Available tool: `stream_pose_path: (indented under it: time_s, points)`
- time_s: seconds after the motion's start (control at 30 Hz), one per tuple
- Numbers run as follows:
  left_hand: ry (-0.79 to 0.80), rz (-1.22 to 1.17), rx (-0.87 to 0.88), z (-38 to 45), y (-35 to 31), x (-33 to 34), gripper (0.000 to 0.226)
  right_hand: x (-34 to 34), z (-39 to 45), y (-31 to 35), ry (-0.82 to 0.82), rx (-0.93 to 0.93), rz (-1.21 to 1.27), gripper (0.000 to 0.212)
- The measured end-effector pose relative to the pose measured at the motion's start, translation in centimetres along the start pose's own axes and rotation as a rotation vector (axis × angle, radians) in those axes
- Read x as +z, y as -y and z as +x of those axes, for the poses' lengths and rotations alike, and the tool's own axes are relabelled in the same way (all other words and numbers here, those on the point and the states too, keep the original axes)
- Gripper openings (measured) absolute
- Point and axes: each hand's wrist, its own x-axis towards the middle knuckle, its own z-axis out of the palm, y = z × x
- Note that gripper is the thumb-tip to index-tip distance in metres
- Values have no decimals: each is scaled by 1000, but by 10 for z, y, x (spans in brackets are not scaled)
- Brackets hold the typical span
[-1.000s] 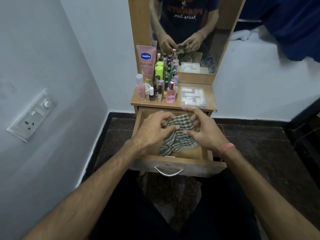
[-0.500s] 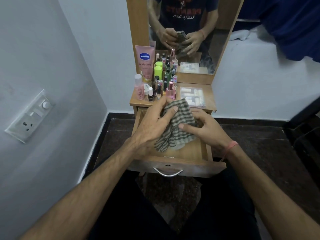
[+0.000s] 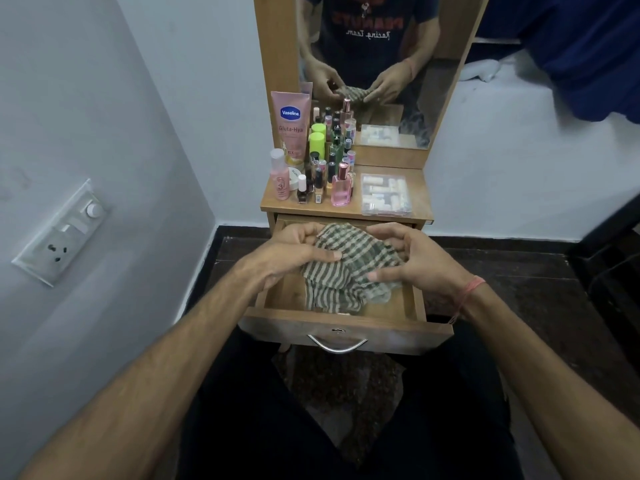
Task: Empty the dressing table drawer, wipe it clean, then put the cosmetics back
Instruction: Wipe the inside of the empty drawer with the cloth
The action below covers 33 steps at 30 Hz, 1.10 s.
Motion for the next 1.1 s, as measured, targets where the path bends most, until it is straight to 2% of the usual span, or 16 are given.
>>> stream_pose_path:
  time_s: [0.1, 0.2, 0.27, 0.33, 0.37, 0.43, 0.53, 0.6, 0.7, 0.8, 0.87, 0.9, 0.97, 1.03, 1.1]
  points:
    - [-74, 6, 146, 0, 0, 2, 34, 1, -12, 15, -156, -174, -7, 70]
    - [17, -158, 223, -7, -11, 0, 31, -5, -18, 27, -301, -417, 293, 51]
    - [95, -239, 226, -9, -15, 1, 31, -4, -13, 24, -172, -357, 450, 58]
    - [105, -162, 233, -8, -16, 6, 16, 9, -7, 13, 19, -229, 378, 56]
    - [87, -92, 246, -7, -14, 8, 12, 16, -3, 4, 23, -193, 313, 47]
    - [26, 21, 270, -6, -6, 8, 20, 22, 1, -4, -62, -142, 321, 33]
    - [-46, 72, 269, -10, 4, -2, 25, 12, 2, -5, -72, -66, 503, 35]
    - [-14, 67, 254, -14, 1, -9, 31, -1, 0, -1, -7, -69, 508, 35]
    - [124, -56, 268, -23, -15, -17, 41, -19, -12, 12, 68, -181, 549, 33]
    - [250, -287, 348, -31, -25, -20, 38, -31, -25, 20, 140, -271, 663, 35]
    - [307, -333, 334, -30, -23, -17, 36, -29, -27, 18, 167, -266, 707, 37]
    - [317, -291, 312, -26, -19, -13, 38, -25, -25, 15, 149, -251, 700, 35]
    - [305, -125, 219, -15, -2, -3, 61, -14, -21, 9, 113, -231, 625, 30]
    - [245, 109, 107, -11, 14, 10, 76, -5, -19, 0, 64, -195, 527, 35]
    - [224, 237, 31, -10, 26, 14, 63, -2, -19, -7, 37, -159, 390, 55]
